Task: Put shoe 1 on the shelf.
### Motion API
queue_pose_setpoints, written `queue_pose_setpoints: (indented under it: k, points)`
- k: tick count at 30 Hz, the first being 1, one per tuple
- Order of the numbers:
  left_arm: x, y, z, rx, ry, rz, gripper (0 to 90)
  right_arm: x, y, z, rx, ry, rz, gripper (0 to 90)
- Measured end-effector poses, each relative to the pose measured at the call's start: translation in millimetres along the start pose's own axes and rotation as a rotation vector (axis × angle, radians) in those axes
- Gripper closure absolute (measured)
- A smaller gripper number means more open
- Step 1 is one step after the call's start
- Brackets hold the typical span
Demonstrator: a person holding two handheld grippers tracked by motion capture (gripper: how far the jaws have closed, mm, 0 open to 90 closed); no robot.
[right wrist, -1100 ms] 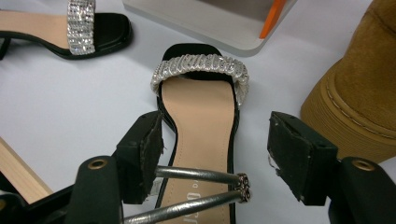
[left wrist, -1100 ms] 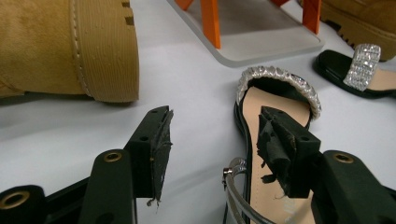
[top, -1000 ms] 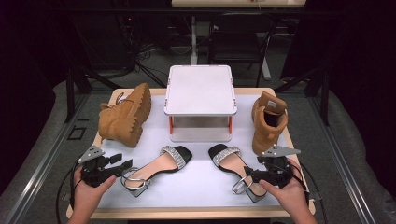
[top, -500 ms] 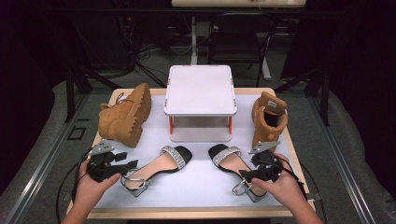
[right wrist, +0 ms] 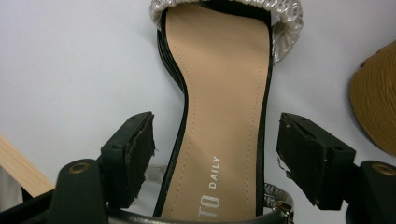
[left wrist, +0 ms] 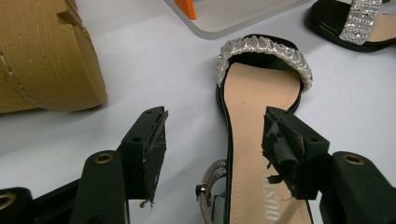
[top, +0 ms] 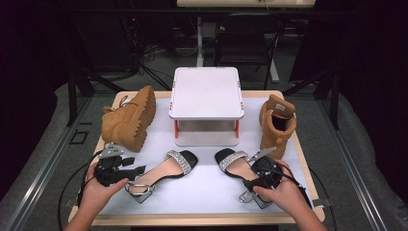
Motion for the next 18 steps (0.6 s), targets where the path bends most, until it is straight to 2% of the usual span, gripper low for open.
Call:
queue_pose_setpoints:
  k: [3, 7, 9, 12, 13, 18]
  points:
    - [0.1, 0.2, -0.9, 0.0, -0.006, 0.001, 39.5, 0.8, 1.2, -3.0, 0.03, -0.003, 0.012, 26.9]
    - [0.0, 0.8, -1.7, 0.019, 0.0, 0.002, 38.9, 1.0, 2.4, -6.7, 0.063, 0.003, 0.004, 26.8]
    - [-0.3, 1.1, -2.2, 0.024, 0.002, 0.001, 38.8, 0.2, 3.6, -9.7, 0.069, -0.006, -0.028, 26.4]
    - [-0.5, 1.3, -2.7, 0.03, -0.001, -0.006, 38.8, -2.1, 6.0, -12.7, 0.102, -0.019, -0.05, 24.9]
    - [-0.5, 1.2, -2.4, 0.036, 0.001, -0.011, 38.8, -1.8, 6.3, -13.3, 0.099, -0.038, -0.066, 24.8]
    - [-1.6, 0.4, -2.8, 0.052, 0.003, -0.016, 38.7, -3.8, 9.0, -13.2, 0.104, -0.041, -0.089, 25.0]
Point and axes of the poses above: each handheld gripper's, and its own axes: z roughly backward along the jaws, y roughly out of its underside, x roughly to its left, the point moved 3 cm from there along -z, roughly forward along the jaws, and after that the axes turned 5 degrees about z, right-handed, at the moved point
